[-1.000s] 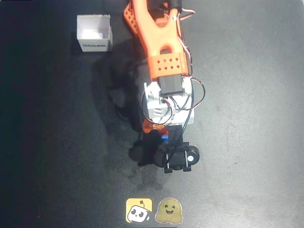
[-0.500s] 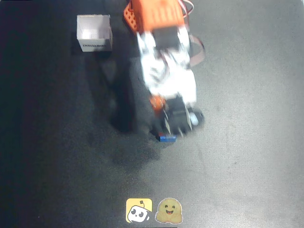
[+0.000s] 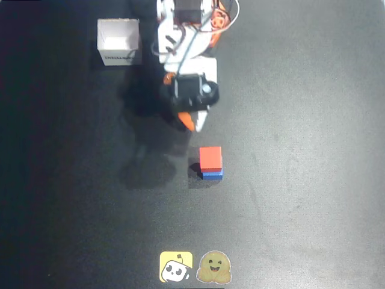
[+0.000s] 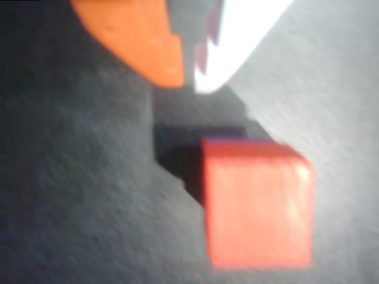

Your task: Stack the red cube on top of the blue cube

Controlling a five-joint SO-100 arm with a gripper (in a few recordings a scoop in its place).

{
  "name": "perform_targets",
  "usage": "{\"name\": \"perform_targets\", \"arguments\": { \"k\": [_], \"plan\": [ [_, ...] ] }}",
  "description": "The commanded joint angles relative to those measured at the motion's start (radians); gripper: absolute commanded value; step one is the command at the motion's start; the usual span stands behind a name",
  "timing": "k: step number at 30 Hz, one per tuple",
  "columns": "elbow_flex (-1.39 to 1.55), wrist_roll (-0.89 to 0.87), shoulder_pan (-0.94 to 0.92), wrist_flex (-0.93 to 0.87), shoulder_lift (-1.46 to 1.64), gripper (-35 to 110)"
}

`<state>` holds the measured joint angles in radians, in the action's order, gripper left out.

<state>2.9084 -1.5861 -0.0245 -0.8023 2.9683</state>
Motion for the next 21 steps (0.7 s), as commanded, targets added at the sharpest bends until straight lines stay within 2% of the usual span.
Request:
{"name": "perform_targets", "arguments": {
  "k": [1, 6, 21],
  "plan": [
    [0.044, 0.015, -0.012, -0.100, 0.229, 0],
    [0.044, 0.023, -0.021, -0.149, 0.229, 0],
    [0.044, 0.023, -0.025, -0.486, 0.229, 0]
  ]
}}
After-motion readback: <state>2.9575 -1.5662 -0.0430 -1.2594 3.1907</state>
